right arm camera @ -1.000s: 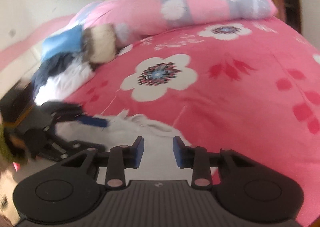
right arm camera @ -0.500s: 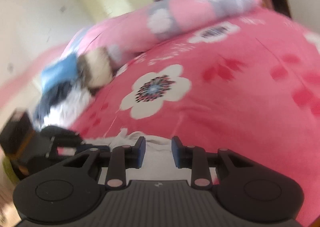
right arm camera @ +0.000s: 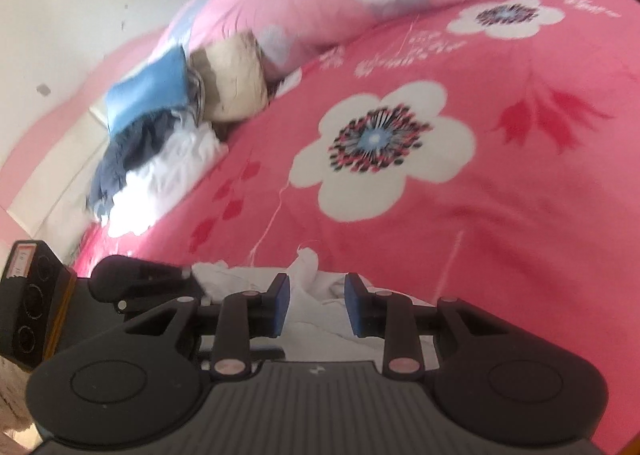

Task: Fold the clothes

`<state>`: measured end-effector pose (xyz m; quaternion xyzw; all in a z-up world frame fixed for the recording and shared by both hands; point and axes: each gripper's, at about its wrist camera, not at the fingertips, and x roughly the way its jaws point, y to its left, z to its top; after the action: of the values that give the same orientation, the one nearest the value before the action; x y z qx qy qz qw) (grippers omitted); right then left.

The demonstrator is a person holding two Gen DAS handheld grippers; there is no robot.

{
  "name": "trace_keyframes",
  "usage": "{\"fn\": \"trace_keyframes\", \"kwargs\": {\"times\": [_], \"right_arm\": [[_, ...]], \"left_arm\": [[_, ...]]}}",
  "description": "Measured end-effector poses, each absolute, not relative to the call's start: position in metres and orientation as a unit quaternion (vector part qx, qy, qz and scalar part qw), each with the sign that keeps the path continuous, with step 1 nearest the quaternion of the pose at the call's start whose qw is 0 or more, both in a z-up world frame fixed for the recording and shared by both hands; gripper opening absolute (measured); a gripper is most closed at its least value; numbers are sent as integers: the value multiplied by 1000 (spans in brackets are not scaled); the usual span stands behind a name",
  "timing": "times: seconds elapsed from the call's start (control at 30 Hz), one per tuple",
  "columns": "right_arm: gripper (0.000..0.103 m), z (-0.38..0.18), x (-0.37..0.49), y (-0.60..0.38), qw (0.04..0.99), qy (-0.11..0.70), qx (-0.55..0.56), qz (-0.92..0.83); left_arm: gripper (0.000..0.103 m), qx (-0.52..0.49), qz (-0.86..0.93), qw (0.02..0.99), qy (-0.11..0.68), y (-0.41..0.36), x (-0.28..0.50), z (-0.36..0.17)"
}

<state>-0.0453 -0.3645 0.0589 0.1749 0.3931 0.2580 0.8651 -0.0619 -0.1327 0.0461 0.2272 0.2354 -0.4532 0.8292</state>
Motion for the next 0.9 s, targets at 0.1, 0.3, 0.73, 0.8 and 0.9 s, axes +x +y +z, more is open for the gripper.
{"fn": "trace_keyframes", "kwargs": {"times": [0.1, 0.3, 0.73, 0.8, 0.9], "right_arm": [[32, 56, -34, -352, 860, 403, 166, 265], [31, 43, -11, -327, 848, 433, 142, 269], [1, 44, -22, -320, 824, 436, 124, 339], [1, 45, -23, -319, 815, 443, 115, 356], [2, 38, -15, -318, 783, 480, 128, 373]], "left_arm": [[36, 232, -447, 830, 238, -134, -61, 43], [22, 216, -446, 828, 263, -131, -60, 35], [0, 198, -464, 845, 180, -109, -95, 76], [0, 202, -465, 847, 160, -108, -100, 84], [0, 211, -461, 847, 162, -111, -92, 80]]}}
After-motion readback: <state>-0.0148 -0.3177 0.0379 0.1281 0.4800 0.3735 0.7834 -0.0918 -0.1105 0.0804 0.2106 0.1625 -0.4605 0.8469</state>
